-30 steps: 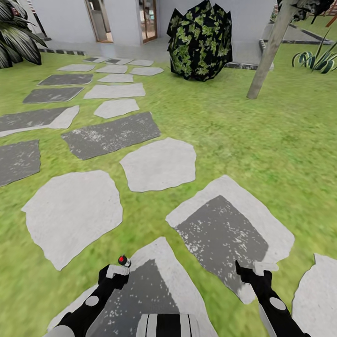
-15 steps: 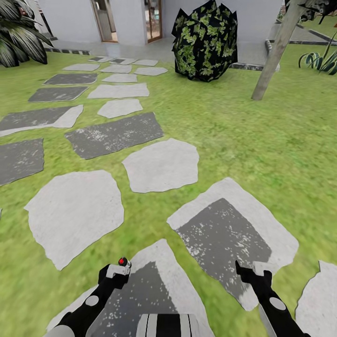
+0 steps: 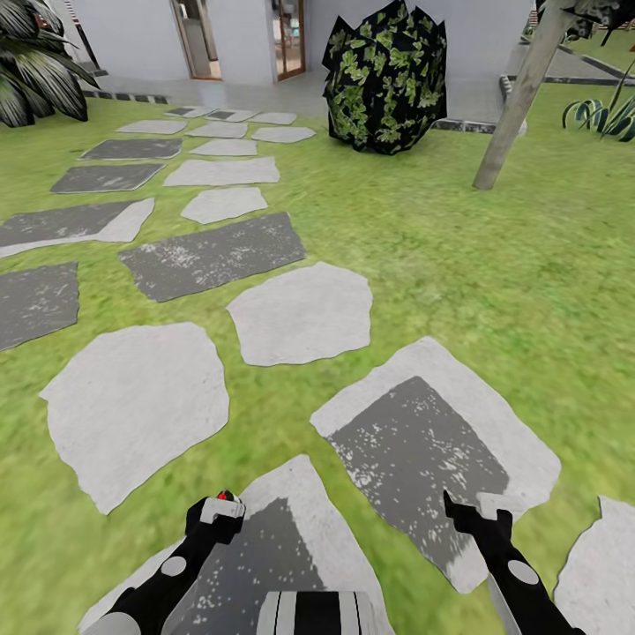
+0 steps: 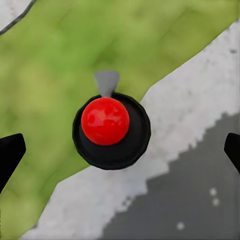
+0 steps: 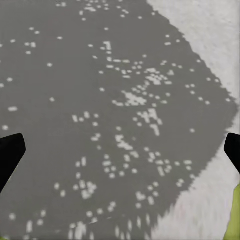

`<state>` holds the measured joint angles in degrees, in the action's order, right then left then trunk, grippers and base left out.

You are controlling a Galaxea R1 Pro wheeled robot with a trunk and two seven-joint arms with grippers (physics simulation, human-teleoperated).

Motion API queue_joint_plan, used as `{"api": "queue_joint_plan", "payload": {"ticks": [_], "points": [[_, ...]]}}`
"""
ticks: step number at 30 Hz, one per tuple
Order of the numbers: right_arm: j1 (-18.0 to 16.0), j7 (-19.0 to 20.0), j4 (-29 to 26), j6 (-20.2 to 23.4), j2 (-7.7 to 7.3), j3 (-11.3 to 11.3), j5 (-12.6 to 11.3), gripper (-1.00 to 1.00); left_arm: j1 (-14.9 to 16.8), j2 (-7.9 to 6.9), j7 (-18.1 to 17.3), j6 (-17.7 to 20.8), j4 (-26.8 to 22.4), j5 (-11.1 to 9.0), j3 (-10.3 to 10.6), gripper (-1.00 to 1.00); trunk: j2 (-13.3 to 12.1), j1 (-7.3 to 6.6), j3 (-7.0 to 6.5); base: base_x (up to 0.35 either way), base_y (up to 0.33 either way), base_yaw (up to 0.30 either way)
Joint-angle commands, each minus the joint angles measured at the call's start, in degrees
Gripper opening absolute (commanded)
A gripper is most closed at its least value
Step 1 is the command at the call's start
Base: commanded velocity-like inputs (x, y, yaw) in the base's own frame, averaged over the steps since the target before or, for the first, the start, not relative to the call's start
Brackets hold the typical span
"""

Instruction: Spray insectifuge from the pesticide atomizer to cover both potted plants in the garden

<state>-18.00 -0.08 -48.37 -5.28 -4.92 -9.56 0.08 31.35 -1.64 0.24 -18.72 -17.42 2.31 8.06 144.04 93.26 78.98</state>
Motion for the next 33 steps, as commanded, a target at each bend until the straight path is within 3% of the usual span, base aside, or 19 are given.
{"api": "queue_joint_plan", "payload": {"ticks": [1,9,13,33], "points": [[0.0,0.0,0.0,-0.2,0.0,0.0,0.0,1.0,0.0,-0.02,0.0,-0.2,0.0,0.2,0.1,1.0,0.0,-0.01,0.03,0.0,0.0,0.0],[0.0,0.0,0.0,-0.2,0.0,0.0,0.0,1.0,0.0,-0.03,0.0,-0.2,0.3,0.2,0.1,1.0,0.1,0.2,1.88,0.0,0.0,0.0],[0.0,0.0,0.0,-0.2,0.0,0.0,0.0,1.0,0.0,-0.03,0.0,-0.2,0.3,0.2,0.1,1.0,0.1,0.2,2.17,0.0,0.0,0.0],[0.0,0.0,0.0,-0.2,0.0,0.0,0.0,1.0,0.0,-0.03,0.1,-0.2,0.2,0.2,0.0,1.0,0.1,0.2,2.36,0.0,0.0,0.05]]}}
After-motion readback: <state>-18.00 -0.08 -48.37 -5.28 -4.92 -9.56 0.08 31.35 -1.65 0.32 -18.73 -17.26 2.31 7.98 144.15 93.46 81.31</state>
